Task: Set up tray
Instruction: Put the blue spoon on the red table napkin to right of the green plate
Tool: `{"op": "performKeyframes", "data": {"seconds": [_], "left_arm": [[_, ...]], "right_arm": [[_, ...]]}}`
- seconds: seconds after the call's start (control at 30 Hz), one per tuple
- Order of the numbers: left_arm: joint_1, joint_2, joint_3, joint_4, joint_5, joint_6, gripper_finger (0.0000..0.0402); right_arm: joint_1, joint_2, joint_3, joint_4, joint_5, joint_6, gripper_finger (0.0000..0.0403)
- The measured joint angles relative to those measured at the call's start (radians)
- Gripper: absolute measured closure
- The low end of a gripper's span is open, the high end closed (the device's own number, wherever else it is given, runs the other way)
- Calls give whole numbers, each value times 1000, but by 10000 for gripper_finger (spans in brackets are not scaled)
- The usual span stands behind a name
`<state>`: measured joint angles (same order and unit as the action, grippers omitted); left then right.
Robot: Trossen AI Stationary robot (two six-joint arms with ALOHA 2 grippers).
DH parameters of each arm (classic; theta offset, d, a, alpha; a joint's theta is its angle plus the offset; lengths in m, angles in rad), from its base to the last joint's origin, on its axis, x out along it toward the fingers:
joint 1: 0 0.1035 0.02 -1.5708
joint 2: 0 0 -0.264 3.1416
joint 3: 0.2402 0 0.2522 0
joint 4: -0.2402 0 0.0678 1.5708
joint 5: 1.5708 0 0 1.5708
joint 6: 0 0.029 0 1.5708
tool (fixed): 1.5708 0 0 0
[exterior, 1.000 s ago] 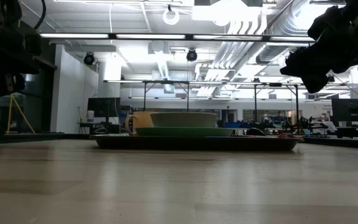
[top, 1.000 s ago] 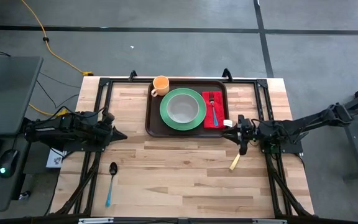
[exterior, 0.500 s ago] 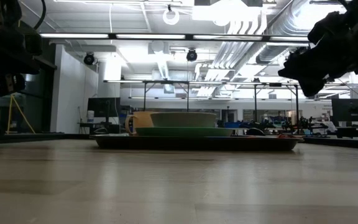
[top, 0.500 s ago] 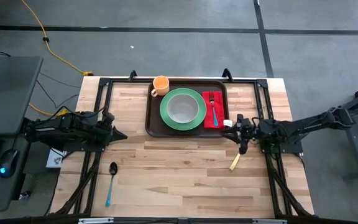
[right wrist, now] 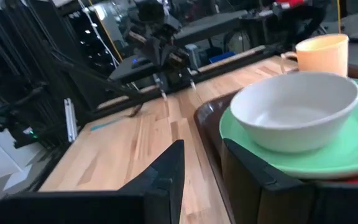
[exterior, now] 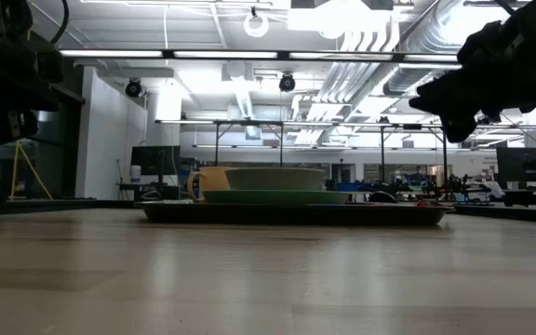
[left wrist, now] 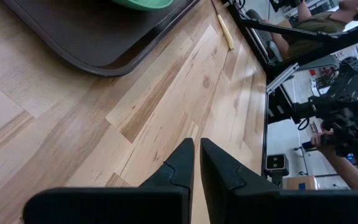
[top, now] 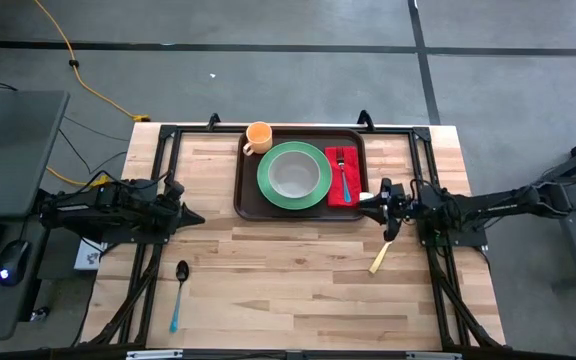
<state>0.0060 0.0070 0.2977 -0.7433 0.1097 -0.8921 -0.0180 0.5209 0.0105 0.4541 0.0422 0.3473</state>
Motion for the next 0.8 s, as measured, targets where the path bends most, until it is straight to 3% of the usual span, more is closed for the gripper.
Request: {"op": "performKeyframes", "data": {"seconds": [0.23, 0.8], "left_arm": [[0, 0, 0, 0, 0, 0, 346], [0, 0, 0, -24, 1, 0, 346]], "right_arm": [[-57, -6, 0, 44, -76, -13, 318], [-60, -78, 0, 53, -103, -9, 318]]}}
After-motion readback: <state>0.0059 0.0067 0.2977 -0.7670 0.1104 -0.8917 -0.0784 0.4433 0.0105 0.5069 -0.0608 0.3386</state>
